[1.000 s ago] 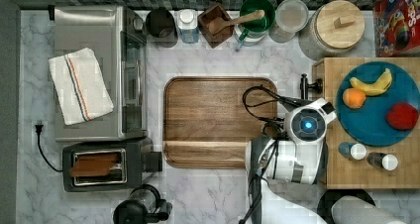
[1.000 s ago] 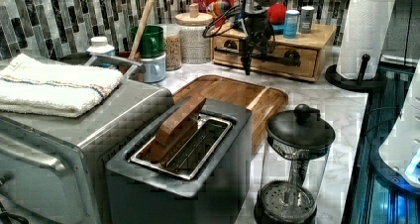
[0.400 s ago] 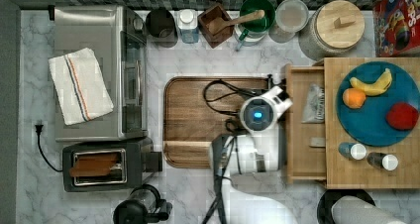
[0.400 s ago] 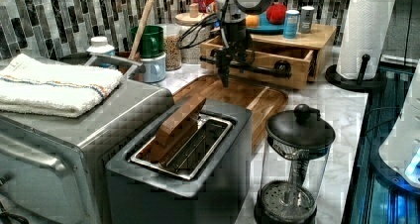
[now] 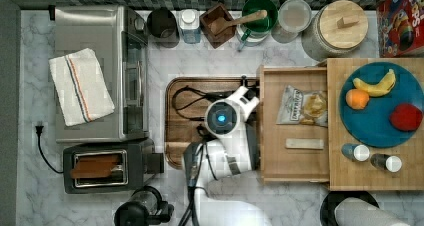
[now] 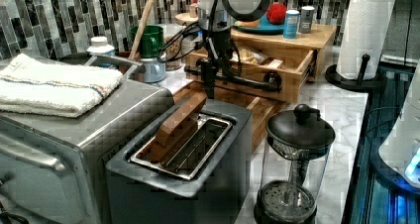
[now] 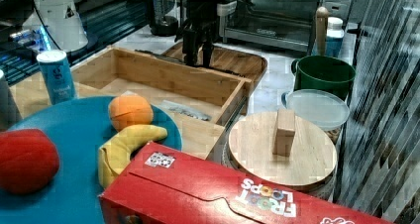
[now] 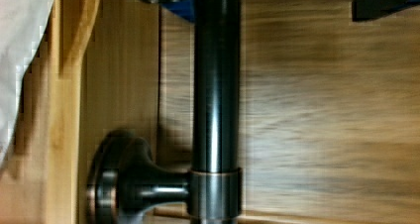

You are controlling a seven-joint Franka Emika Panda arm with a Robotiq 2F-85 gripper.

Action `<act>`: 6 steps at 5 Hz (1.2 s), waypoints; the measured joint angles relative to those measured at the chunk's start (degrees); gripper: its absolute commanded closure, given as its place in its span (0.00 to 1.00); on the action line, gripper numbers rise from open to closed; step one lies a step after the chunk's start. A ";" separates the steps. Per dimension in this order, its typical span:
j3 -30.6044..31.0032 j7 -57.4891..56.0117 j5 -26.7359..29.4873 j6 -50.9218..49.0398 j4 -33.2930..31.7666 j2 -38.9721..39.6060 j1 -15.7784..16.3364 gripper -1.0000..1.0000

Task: Open the drawer.

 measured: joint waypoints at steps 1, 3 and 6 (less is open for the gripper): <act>0.55 2.15 0.14 -0.06 -0.45 -0.64 0.41 0.00; 2.63 5.61 3.16 -0.67 -0.34 -1.58 -2.26 0.00; 3.34 10.04 2.95 -2.13 -0.34 -2.76 -2.23 0.00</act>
